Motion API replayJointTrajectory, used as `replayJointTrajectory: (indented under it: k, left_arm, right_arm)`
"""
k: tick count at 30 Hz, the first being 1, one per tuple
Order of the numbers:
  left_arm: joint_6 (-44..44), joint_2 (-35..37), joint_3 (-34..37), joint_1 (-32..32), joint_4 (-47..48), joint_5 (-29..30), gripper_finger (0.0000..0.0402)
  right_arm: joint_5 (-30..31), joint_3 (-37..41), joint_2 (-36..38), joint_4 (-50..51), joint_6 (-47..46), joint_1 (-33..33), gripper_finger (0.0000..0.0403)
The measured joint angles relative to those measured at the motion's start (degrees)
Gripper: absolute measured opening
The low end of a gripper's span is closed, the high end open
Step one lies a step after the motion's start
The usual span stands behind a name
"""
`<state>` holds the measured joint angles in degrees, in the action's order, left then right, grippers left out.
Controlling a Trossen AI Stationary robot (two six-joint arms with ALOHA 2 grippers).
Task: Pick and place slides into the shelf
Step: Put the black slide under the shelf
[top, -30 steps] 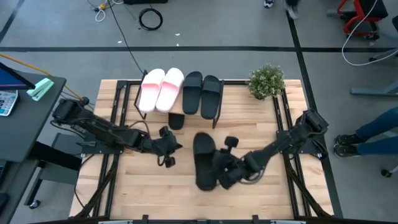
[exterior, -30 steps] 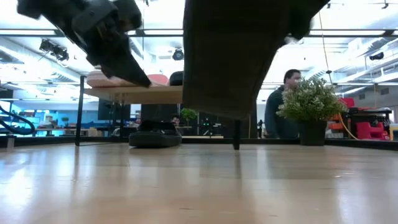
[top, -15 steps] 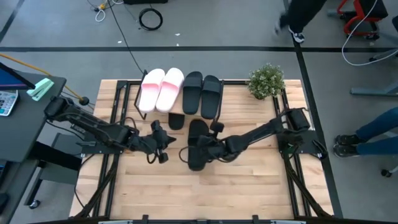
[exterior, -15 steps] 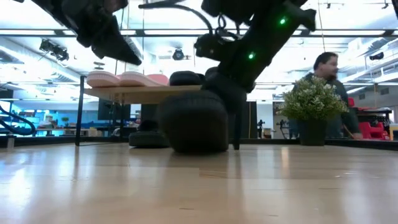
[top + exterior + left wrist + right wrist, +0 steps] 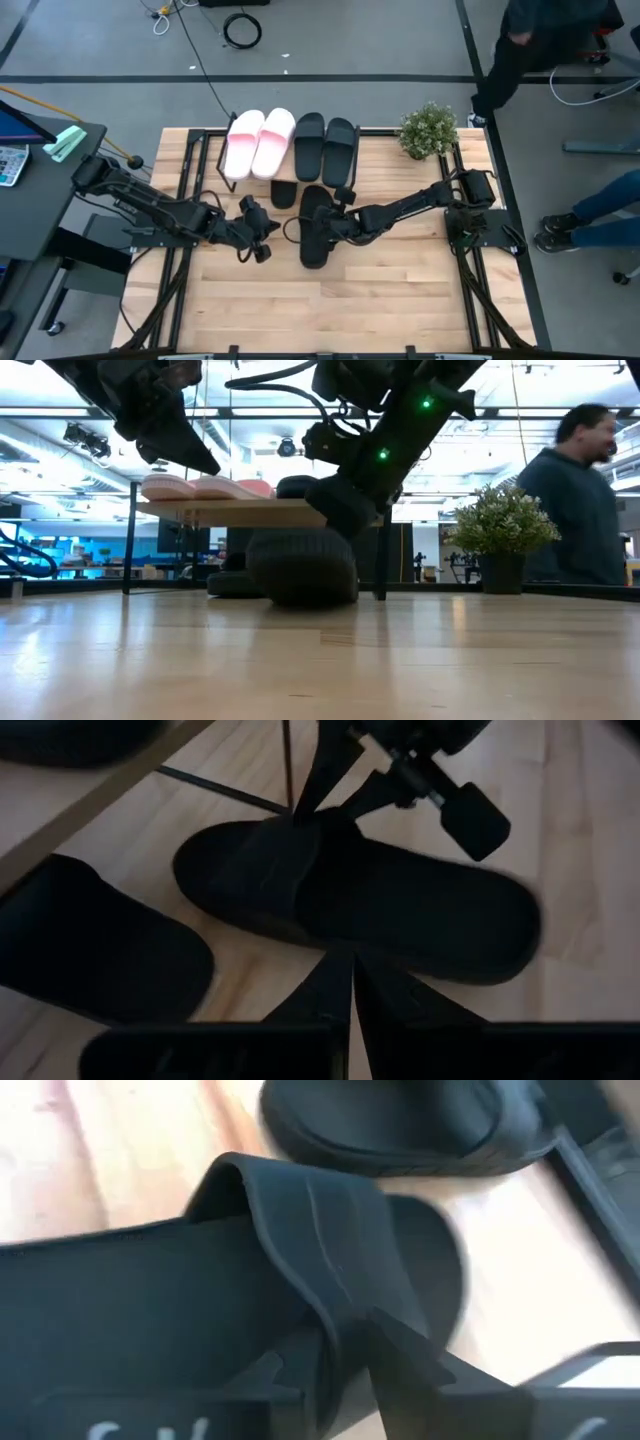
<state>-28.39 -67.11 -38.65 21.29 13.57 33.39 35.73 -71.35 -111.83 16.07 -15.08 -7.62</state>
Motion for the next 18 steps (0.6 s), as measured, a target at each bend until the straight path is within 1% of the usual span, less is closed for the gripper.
replayJointTrajectory:
  k: [4, 8, 13, 16, 18]
  left_arm:
    - [-2.06, 0.00, 0.00, 1.56, -0.19, 0.00, 0.0011]
    - [-4.32, 0.00, 0.00, 3.38, -0.37, 0.00, 0.0004]
    - [-7.46, 0.00, 0.00, 5.35, -0.83, -0.03, 0.0019]
    - [-8.52, 0.00, 0.00, 6.37, -1.82, -0.03, 0.0024]
    - [-8.50, -0.26, 0.00, 6.89, -3.28, -0.03, 0.0022]
  right_arm:
    - [-3.55, -0.02, 0.00, 0.33, -2.94, -0.40, 0.0101]
    - [-3.94, -0.02, 0.19, 0.89, -4.62, -1.98, 0.0109]
    - [-4.90, 0.04, 1.68, 1.67, -8.65, -4.72, 0.0109]
    - [-7.17, 0.06, 3.26, 1.96, -11.91, -6.58, 0.0110]
    - [-9.30, 0.13, 4.39, 2.04, -12.41, -7.48, 0.0110]
